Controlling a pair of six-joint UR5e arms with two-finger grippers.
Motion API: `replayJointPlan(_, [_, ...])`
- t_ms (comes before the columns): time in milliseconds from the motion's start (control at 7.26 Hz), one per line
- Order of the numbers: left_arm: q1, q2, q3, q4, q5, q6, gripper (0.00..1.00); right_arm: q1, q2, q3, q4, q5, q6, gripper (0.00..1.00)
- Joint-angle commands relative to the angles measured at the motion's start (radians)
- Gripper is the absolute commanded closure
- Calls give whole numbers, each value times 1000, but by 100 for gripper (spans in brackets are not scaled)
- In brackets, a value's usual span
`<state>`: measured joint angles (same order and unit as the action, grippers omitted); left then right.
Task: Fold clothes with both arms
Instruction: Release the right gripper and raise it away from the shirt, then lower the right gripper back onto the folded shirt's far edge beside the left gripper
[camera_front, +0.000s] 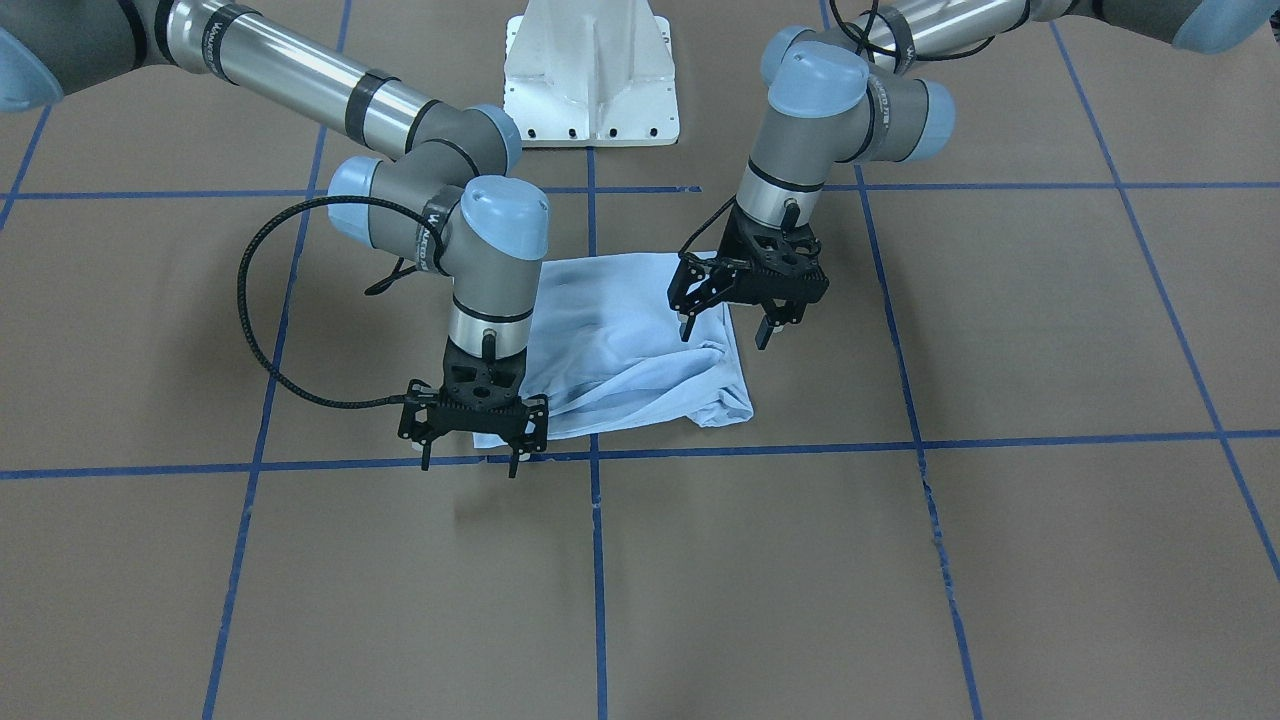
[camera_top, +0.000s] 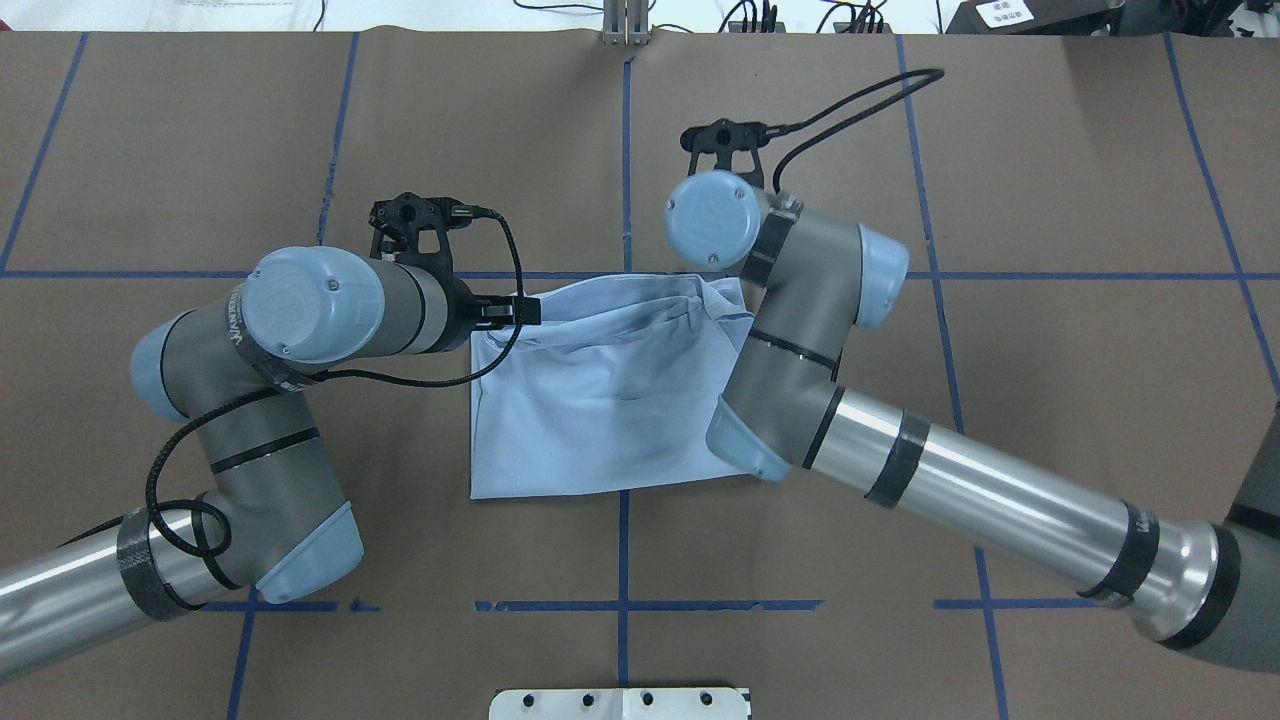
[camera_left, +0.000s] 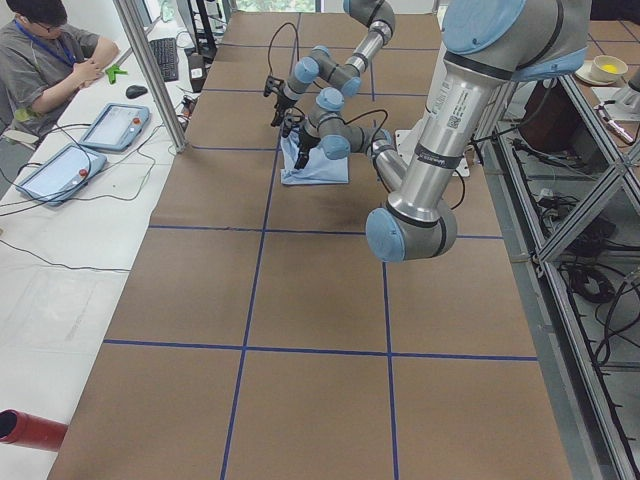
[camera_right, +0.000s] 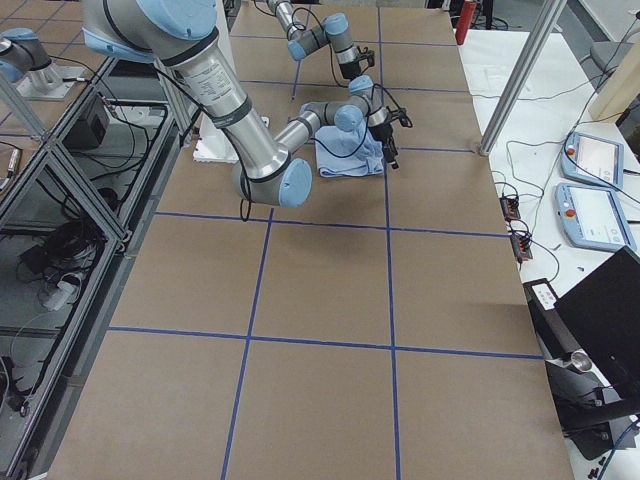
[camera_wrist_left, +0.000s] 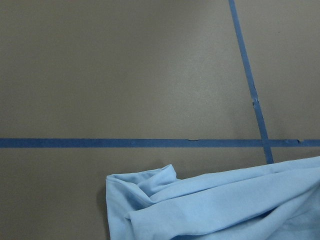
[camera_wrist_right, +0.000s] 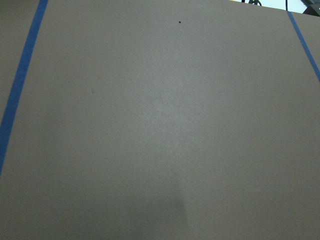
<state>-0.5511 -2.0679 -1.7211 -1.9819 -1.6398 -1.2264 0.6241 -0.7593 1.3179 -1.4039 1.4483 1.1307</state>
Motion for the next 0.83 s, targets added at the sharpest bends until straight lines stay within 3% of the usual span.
replayJointPlan(0, [7,0,2,2,1,-5,0,126,12,-11,174,266,-25,0])
replayJointPlan(138, [8,-1,0,2,0,-5,0,106,-24,3,175,265,-28,0])
replayJointPlan(276, [8,0,0,0,0,-4,0,61,-47,29,168,198,-13,0])
replayJointPlan(413, [8,0,2,0,0,-1,0,-30,-80,74,133,69,4,0])
replayJointPlan(689, [8,0,2,-2,0,-2,0,-98,-83,112,15,-26,53,0])
